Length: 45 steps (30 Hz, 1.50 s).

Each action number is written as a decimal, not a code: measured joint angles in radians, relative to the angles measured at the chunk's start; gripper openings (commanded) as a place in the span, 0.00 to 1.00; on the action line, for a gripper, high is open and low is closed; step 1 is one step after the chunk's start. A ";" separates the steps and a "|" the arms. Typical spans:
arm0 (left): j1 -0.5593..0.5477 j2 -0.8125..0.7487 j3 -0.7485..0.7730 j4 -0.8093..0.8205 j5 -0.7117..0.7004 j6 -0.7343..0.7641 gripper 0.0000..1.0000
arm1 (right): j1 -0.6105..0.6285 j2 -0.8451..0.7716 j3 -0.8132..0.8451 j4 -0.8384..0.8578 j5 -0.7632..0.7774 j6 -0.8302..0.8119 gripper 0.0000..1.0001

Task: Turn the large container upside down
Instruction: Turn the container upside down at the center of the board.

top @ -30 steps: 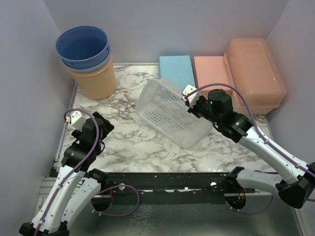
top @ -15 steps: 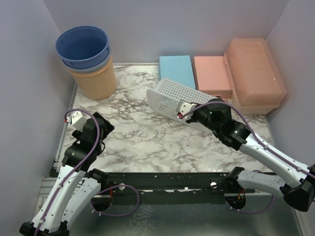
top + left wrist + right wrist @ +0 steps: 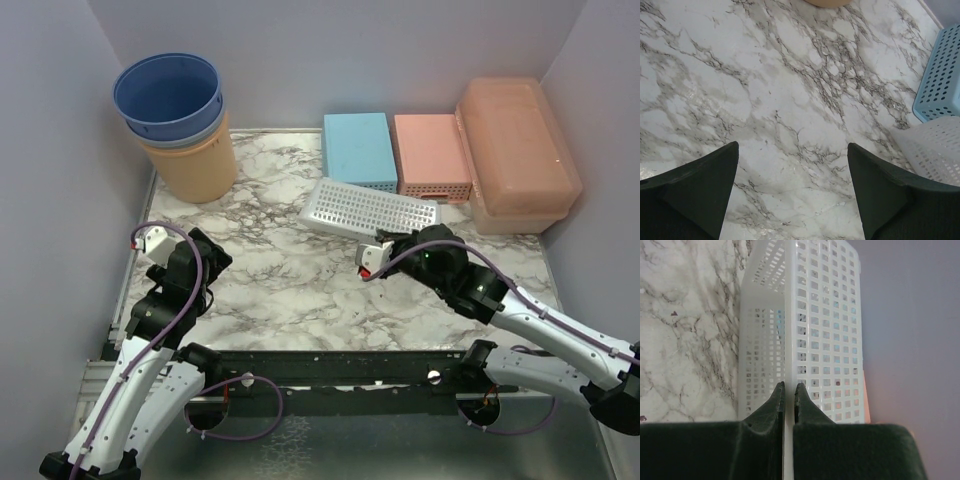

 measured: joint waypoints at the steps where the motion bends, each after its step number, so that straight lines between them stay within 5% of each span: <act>1: 0.000 -0.001 0.000 0.000 0.000 0.000 0.90 | 0.010 0.000 -0.007 0.002 0.000 0.001 0.01; 17: 0.000 -0.013 0.000 0.000 0.000 0.000 0.90 | 0.204 0.011 -0.135 0.004 -0.032 0.134 0.01; 45: 0.000 -0.029 -0.002 0.000 0.000 -0.001 0.90 | 0.266 0.173 -0.298 0.135 -0.151 0.290 0.01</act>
